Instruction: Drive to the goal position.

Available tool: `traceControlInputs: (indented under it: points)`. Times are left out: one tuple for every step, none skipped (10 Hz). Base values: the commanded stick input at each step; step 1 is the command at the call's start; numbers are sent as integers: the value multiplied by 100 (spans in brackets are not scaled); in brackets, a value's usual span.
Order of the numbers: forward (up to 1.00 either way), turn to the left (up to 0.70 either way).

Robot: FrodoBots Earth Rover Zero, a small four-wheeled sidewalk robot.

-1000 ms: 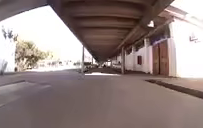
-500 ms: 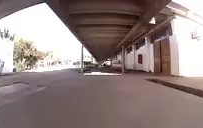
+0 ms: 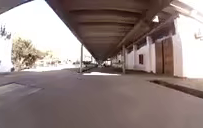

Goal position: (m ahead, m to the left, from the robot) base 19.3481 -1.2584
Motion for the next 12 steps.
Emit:
traceControlInputs:
  points:
    - [70,0]
    - [70,0]
    - [70,0]
    - [70,0]
    - [70,0]
    - [70,0]
    - [70,0]
    - [70,0]
    - [70,0]
    - [70,0]
    - [70,0]
    - [70,0]
